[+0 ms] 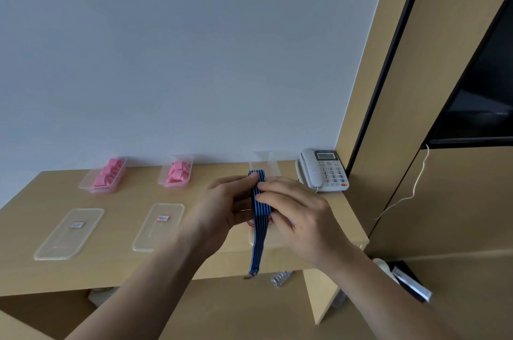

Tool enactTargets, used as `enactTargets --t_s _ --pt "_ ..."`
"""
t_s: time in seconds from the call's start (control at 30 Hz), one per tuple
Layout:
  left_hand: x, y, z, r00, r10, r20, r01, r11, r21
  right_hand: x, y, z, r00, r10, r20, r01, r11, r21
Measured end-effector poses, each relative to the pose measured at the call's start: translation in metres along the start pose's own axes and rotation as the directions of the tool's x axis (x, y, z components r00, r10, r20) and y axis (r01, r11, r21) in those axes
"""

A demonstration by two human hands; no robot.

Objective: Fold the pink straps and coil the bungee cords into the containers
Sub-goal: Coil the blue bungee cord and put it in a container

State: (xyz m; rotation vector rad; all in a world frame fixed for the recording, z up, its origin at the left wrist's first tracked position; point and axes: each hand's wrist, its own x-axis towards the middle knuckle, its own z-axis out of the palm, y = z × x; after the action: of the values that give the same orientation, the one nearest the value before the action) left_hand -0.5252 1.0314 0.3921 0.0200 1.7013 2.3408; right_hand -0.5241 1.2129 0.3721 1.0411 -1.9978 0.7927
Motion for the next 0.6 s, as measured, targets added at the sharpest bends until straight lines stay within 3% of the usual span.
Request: enactTargets --t_s 0.17,0.33,0.4,0.47,0.53,0.6 --pt "0.002 0.002 -0.003 0.999 0.032 -0.031 -0.031 0.999 0.042 -0.003 -0.004 0.000 0.997 0.066 0.032 -0.069 0.995 0.072" --pt "0.000 0.002 -0.003 0.997 0.074 0.014 -0.075 0.993 0.096 0.011 -0.012 -0.007 0.900 0.435 0.006 -0.413 0.849 0.331" --pt "-0.002 0.003 -0.001 0.996 0.081 0.024 -0.083 0.993 0.084 0.019 -0.014 -0.009 0.822 0.563 0.087 -0.561 0.772 0.299" --pt "-0.002 0.003 0.001 0.996 0.088 0.008 -0.088 0.992 0.087 0.025 -0.010 -0.012 0.726 0.636 0.261 -0.687 0.682 0.252" --pt "-0.001 0.003 0.002 0.996 0.082 -0.026 -0.079 0.990 0.116 0.030 -0.005 -0.015 0.650 0.616 0.444 -0.751 0.610 0.253" --pt "-0.003 0.002 0.002 0.997 0.076 -0.031 -0.071 0.988 0.140 0.033 -0.001 -0.019 0.649 0.577 0.496 -0.749 0.597 0.286"
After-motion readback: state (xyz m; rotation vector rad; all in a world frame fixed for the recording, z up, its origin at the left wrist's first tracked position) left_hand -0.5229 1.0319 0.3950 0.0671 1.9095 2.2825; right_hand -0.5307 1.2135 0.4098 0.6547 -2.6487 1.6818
